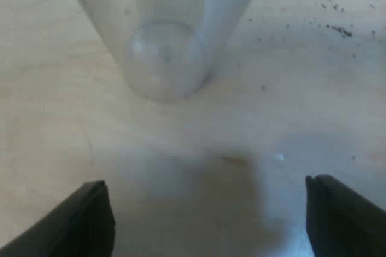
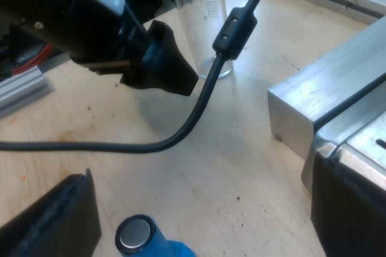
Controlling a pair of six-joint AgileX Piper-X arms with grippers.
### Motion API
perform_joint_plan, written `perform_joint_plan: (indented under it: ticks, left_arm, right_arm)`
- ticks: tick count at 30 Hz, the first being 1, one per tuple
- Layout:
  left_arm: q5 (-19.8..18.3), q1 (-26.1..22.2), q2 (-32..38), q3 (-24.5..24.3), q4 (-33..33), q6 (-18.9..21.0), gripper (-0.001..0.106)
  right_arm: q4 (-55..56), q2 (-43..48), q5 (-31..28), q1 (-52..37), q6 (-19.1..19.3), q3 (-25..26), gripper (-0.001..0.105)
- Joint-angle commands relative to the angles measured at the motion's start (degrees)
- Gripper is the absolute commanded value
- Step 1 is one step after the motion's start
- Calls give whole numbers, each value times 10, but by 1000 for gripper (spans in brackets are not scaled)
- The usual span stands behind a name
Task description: Pour the beans into the coffee machine
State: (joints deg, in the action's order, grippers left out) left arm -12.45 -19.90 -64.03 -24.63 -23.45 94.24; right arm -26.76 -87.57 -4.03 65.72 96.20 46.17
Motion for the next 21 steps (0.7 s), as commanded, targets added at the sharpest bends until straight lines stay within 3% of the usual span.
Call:
perform_joint_plan:
  ticks: [1, 3, 5, 14, 21]
  left_arm:
    - [3, 0, 24, -4, -28, 11, 70]
    - [3, 0, 40, -4, -46, 23, 70]
    - [-1, 1, 98, -4, -104, 36, 70]
    - [-8, 32, 259, -21, -206, 73, 70]
    - [6, 94, 350, -107, -269, 71, 70]
  right_arm:
    - [-5, 11, 0, -2, 0, 1, 74]
    - [-4, 14, 0, -2, 0, 1, 74]
    - [18, 31, 0, -2, 0, 1, 74]
    - [148, 105, 2, -4, 0, 11, 74]
    - [316, 192, 0, -11, 0, 38, 74]
